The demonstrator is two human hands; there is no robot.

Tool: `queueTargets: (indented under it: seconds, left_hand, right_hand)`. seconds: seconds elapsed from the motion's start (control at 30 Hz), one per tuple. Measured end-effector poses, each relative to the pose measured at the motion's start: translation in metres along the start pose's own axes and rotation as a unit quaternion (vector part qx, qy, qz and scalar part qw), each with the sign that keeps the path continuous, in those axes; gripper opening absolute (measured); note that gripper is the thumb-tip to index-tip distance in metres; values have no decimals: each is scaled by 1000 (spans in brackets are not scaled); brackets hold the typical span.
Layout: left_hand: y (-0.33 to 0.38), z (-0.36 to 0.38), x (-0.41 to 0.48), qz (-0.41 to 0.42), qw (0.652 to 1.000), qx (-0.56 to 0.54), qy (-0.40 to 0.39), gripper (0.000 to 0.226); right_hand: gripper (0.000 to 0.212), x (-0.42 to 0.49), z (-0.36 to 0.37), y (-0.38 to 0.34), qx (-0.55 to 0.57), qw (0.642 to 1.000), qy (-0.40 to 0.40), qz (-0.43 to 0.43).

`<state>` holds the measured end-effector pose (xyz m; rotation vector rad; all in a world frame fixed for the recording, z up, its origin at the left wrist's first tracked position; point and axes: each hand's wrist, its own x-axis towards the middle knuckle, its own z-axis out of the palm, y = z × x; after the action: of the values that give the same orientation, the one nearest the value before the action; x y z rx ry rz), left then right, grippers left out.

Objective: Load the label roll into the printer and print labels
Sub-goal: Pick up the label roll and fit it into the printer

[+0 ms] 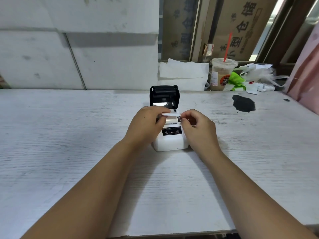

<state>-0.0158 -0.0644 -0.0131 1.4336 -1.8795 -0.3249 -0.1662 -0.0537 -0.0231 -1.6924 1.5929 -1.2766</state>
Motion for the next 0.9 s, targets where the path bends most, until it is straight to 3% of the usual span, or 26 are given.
queueTargets:
  seconds: [0.2, 0.37, 0.57, 0.73, 0.9]
  left_hand:
    - [1, -1, -2, 44, 998, 36, 18, 25]
    - [-3, 1, -2, 101, 991, 75, 46, 25]
    - [-3, 0, -5, 183, 977, 90, 65, 28]
    - [1, -1, -4, 235, 958, 152, 69, 16]
    - [0, -1, -5, 240, 955, 156, 80, 12]
  right_hand:
    - [13, 2, 2, 2, 22, 1000, 19, 10]
    - [47, 9, 4, 4, 54, 998, -3, 14]
    - [78, 18, 3, 3, 178, 978, -104, 39]
    - [82, 23, 3, 8, 253, 957, -128, 61]
    - [82, 27, 5, 10, 235, 961, -131, 58]
